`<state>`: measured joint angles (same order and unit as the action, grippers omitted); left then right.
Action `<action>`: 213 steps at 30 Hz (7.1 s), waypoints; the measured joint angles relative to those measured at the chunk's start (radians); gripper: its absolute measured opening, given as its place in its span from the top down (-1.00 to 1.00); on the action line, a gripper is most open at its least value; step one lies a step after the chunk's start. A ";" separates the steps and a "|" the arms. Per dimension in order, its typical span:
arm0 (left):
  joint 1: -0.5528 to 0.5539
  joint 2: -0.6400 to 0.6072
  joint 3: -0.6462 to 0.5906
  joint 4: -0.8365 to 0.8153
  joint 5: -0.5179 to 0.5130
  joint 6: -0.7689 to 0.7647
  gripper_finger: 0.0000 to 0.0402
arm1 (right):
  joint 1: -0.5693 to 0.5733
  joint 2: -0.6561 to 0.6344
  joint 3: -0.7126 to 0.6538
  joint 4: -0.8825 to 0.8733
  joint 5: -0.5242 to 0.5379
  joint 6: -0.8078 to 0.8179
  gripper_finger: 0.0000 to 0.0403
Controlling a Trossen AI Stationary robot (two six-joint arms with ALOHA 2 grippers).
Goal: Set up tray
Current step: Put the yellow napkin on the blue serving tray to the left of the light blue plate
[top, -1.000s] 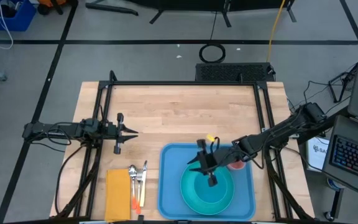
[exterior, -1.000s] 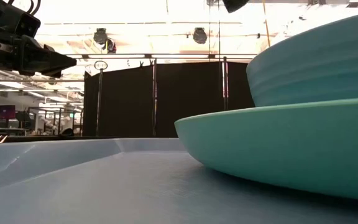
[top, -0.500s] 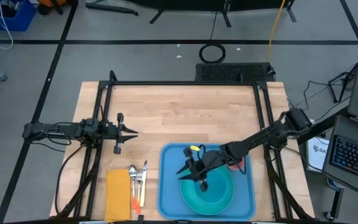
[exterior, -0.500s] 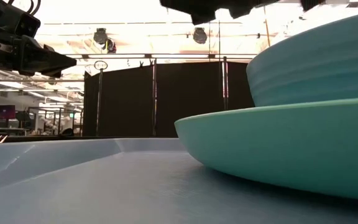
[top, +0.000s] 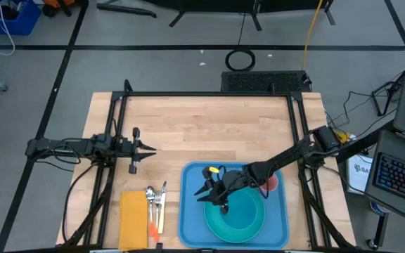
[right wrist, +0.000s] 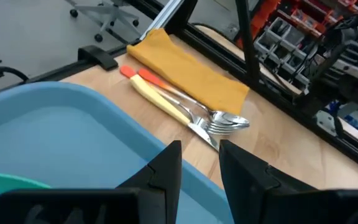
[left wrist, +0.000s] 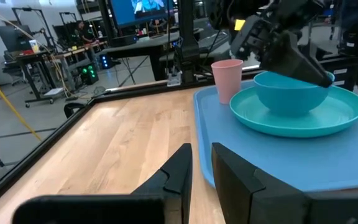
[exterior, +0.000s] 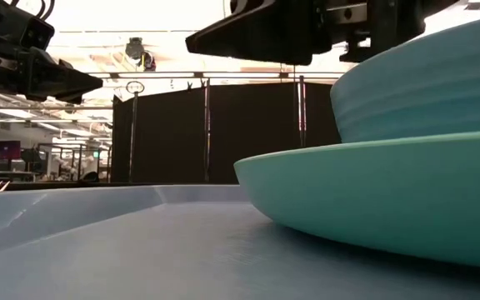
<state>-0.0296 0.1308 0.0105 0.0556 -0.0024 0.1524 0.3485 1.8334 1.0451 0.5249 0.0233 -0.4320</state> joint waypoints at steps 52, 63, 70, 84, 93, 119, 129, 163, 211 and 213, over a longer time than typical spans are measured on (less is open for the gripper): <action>0.000 0.000 0.000 0.041 0.004 -0.053 0.67 | 0.151 0.104 0.018 0.211 0.216 -0.026 0.50; 0.000 0.000 0.000 0.148 -0.004 -0.472 0.67 | 0.151 0.104 0.018 0.205 0.216 -0.018 0.50; -0.001 0.000 0.000 0.188 -0.046 -0.517 0.67 | 0.153 0.104 0.018 0.204 0.216 -0.015 0.50; -0.129 0.058 0.002 0.233 -0.152 -0.510 0.67 | 0.150 0.104 0.018 0.196 0.218 0.000 0.50; -0.336 0.284 0.152 0.112 -0.433 -0.446 0.67 | 0.150 0.104 0.018 0.198 0.322 0.001 0.50; -0.564 0.885 0.652 -0.541 -0.538 -1.151 0.67 | 0.289 0.104 0.017 0.112 0.798 -0.154 0.50; -0.625 0.886 0.652 -0.554 -0.676 -1.304 0.67 | 0.287 -0.232 -0.105 -0.155 0.635 0.013 0.63; -0.663 1.045 0.652 -0.495 -0.618 -1.560 0.67 | 0.362 -1.598 -0.923 -0.078 0.311 0.407 0.80; -0.725 1.153 0.652 -0.580 0.087 -2.075 0.67 | 0.362 -1.644 -1.030 0.137 0.604 0.394 0.78; -0.713 1.137 0.652 -0.618 0.090 -2.027 0.67 | 0.362 -1.643 -1.030 0.137 0.604 0.394 0.77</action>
<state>-0.7430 1.2683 0.6621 -0.5623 0.0874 -1.8750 0.7105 0.1901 0.0151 0.6617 0.6277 -0.0383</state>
